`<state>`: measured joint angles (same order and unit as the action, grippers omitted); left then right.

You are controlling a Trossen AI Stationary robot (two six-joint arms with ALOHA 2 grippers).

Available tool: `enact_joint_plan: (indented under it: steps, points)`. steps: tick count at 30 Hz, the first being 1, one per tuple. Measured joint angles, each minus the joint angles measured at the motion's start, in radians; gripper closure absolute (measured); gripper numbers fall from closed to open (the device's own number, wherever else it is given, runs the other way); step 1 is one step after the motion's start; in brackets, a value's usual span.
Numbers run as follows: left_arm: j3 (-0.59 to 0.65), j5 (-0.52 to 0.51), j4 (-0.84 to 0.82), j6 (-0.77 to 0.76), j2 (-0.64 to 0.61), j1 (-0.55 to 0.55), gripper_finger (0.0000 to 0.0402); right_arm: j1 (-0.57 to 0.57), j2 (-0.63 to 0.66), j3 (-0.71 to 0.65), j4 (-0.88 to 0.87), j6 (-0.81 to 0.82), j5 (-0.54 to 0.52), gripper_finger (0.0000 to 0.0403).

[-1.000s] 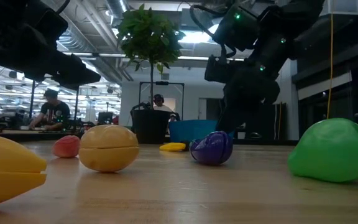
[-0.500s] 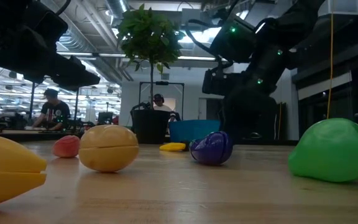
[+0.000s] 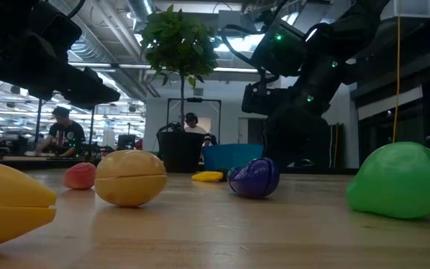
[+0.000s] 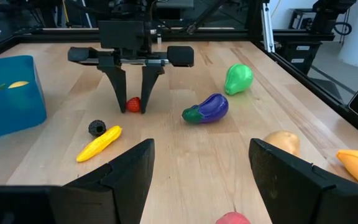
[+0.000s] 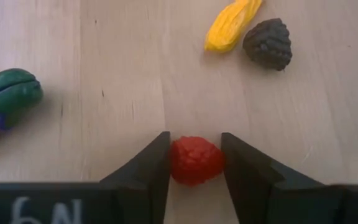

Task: Pick and placing Produce into tupperware
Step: Put the raspberry into the blue bin

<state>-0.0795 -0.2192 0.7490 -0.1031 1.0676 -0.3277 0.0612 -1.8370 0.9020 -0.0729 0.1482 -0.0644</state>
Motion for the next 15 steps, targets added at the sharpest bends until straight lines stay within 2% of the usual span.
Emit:
enact_joint_plan:
  steps: [2, 9, 15]
  points:
    - [0.000, 0.000, 0.000, 0.000, 0.000, 0.000, 0.0149, 0.000, 0.000, 0.000, -0.001, 0.000, 0.000, 0.0286]
    - [0.000, 0.000, 0.000, 0.000, 0.000, 0.000, 0.0149, -0.001, 0.009, -0.002, -0.004, -0.005, 0.015, 0.0284]
    - [0.000, 0.000, 0.001, 0.000, 0.000, 0.000, 0.0149, -0.005, 0.088, -0.006, -0.040, -0.048, 0.043, 0.0288]
